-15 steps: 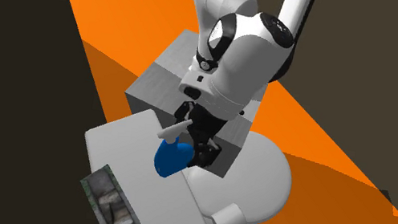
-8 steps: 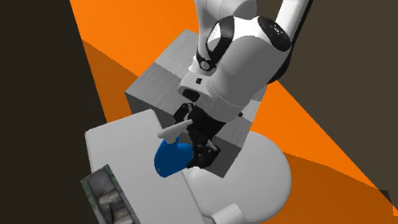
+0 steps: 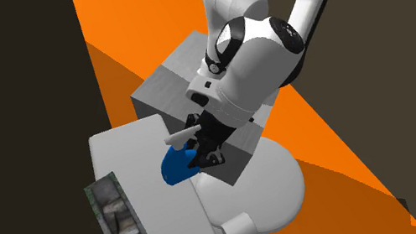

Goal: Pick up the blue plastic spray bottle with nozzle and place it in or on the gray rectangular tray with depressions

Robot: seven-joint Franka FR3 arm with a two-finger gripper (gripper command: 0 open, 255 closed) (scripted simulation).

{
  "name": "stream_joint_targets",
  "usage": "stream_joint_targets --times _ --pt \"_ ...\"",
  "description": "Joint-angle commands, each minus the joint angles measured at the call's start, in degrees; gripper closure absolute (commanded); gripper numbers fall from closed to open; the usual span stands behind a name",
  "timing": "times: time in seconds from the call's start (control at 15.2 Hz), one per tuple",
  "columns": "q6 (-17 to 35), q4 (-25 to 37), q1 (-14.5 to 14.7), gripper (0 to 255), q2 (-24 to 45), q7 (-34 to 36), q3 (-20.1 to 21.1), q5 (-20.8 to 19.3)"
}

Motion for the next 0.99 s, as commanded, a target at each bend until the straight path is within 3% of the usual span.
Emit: stream_joint_targets --times 0.0,0.07,0.53,0.92 --pt "0.00 -0.01 -0.01 255 0.01 0.00 0.01 0.00" --pt "-0.02 -0.02 0.02 255 0.00 -0.01 -0.01 0.01" --pt "-6.91 1.39 7.63 255 -4.37 -4.87 -7.97 3.71" --pt "-12.67 3.22 11.37 255 -7.93 -8.07 -12.57 5.57"
